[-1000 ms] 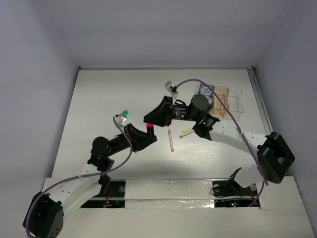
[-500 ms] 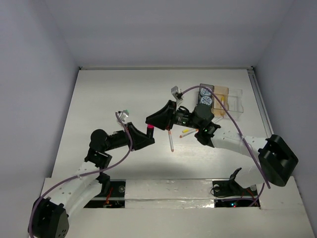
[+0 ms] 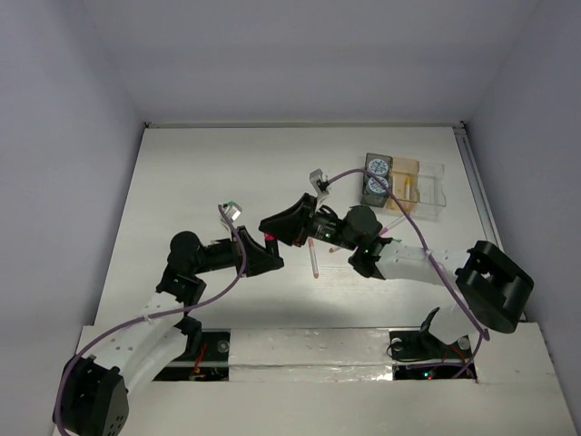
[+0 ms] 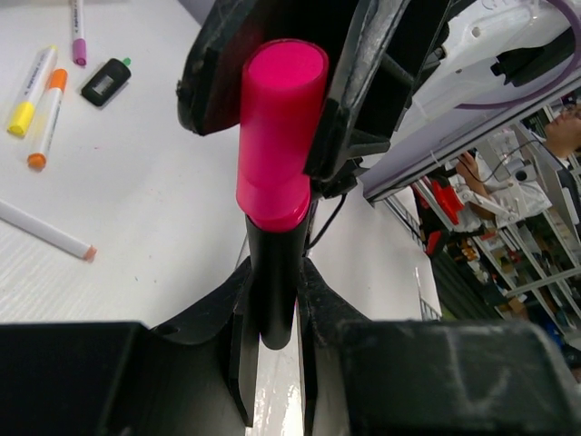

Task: Sort the stationery into containers
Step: Close the pen cap on the pen.

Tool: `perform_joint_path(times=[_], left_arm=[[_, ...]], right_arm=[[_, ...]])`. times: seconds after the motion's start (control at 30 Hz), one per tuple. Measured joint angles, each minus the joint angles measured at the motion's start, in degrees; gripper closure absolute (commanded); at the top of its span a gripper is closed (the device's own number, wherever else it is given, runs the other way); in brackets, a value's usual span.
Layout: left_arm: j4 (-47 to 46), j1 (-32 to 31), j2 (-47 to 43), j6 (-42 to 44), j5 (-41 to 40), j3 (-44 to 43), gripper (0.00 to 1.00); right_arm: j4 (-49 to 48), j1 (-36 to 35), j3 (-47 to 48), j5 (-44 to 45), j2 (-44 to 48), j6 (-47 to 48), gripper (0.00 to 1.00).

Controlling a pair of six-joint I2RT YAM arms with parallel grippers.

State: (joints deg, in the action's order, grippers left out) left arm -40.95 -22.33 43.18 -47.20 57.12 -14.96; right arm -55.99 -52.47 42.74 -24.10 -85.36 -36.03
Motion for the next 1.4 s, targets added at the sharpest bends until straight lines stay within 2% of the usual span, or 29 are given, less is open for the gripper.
perform_joint_path(times=[0.23,0.97,1.17,1.4], left_arm=[[9.46,3.23,-4.33,2.75,2.60,-2.78,1.00],[6.23,5.35,3.04,1.01,5.97,-3.15,1.00],[12.70,6.36,1.01,3.80,7.63,-4.94,1.00],[17.31,6.80,1.36,5.99,8.85,-7.85,1.00]], right_arm=[[-2.03,-0.26,-5.11,4.31,3.80,-1.46,1.00],[-7.32,-1.84,-5.68,10.47,-1.90,-4.26,1.00],[-7.93,-3.08,-7.80,12.35,-0.42,-4.35,1.00],[-8.44,-6.10,-4.79,14.45,-3.04,-3.04,1.00]])
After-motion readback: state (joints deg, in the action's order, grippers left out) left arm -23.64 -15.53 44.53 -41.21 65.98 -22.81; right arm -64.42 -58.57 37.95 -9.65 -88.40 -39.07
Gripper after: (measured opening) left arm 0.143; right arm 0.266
